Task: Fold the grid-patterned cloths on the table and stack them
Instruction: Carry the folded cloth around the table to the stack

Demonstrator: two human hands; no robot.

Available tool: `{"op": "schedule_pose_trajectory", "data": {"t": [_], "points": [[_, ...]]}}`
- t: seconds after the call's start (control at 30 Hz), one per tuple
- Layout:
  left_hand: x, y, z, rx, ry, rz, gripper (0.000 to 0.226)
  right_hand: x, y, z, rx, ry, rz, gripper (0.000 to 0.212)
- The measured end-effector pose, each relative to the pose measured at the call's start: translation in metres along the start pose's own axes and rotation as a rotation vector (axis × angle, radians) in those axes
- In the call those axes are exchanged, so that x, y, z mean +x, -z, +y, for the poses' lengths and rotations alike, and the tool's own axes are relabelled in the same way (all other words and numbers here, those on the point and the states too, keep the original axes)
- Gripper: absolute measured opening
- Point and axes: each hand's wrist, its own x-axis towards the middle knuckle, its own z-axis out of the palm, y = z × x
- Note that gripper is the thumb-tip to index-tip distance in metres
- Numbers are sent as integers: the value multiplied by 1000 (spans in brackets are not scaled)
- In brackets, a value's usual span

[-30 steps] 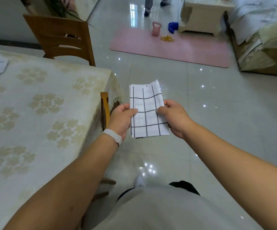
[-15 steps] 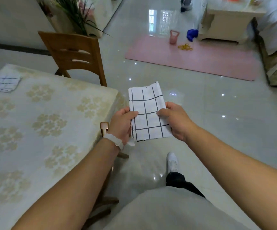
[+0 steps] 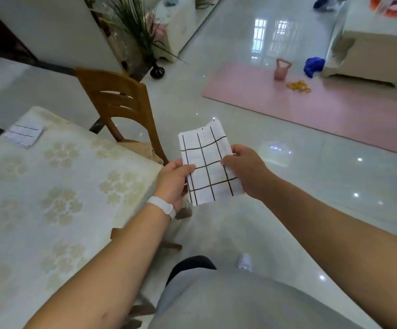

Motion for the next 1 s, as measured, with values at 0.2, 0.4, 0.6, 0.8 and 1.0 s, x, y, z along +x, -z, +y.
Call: {"op": "schedule_pose_trajectory", "data": {"t": [0.2,0.4,0.6,0.8,1.0], "points": [[40,-2,20,-59,0,37,20,51,-4,-19,-33,-34,-62,18],[107,8,38,-112,15,78,14,119,-32,-40,-61,-67,-102,18],[202,19,77,-151,62,112,22,214,-67,-77,-157,-101,-109,22],[276,29,138,-196,60,144,12,299,-106,-125,-198,-78,-123,16],[325,52,178,-224,70,162,22,353,-134,-158,-197,-66,-204,19]]}}
